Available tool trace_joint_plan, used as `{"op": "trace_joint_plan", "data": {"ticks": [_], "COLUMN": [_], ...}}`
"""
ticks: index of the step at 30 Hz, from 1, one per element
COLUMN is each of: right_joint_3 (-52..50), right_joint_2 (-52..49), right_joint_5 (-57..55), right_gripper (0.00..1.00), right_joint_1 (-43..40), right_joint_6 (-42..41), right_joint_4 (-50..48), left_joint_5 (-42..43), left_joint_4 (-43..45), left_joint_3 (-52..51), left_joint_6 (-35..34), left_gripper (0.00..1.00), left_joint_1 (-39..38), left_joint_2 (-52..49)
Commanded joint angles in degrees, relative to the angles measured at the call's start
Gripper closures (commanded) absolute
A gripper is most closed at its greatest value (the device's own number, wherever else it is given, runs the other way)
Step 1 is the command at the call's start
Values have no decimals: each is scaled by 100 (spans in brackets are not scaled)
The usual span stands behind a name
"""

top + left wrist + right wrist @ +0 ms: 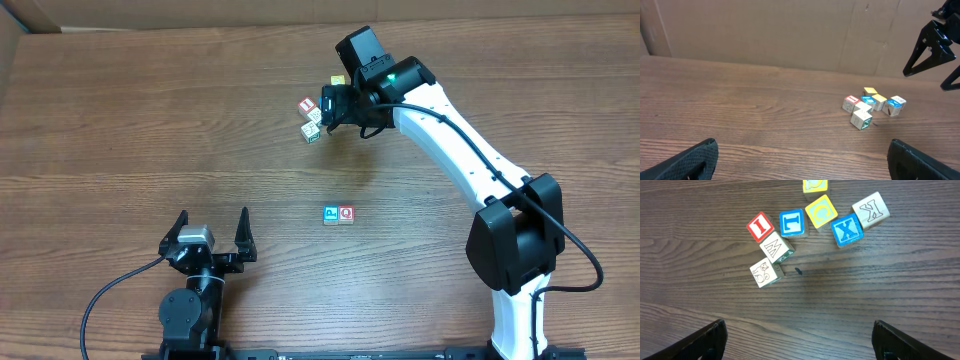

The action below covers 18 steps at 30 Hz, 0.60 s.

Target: Flip 3 blocks

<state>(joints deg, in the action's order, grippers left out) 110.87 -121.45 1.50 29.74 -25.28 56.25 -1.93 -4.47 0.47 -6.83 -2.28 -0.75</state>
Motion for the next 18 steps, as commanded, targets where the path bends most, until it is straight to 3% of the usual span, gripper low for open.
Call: {"op": "trace_joint_plan", "data": {"ticks": [1, 5, 10, 18], "right_joint_3": [-35, -35, -35, -151], "right_joint_2": [87, 87, 87, 87], "right_joint_5": [299, 557, 546, 544], "right_gripper": [9, 8, 0, 0], "right_joint_1": [24, 24, 24, 127], "right_joint_6": [299, 632, 1300, 1314], "right_joint_4": [-48, -2, -326, -953], "left_joint_5": [46, 46, 46, 44], "left_joint_4": [9, 9, 9, 9], "left_joint_3": [-20, -20, -20, -20], "left_joint_6": [127, 127, 127, 127], "left_gripper": [0, 0, 0, 0], "left_joint_1": [-37, -37, -37, -37], "left_joint_2": [50, 50, 50, 50]}}
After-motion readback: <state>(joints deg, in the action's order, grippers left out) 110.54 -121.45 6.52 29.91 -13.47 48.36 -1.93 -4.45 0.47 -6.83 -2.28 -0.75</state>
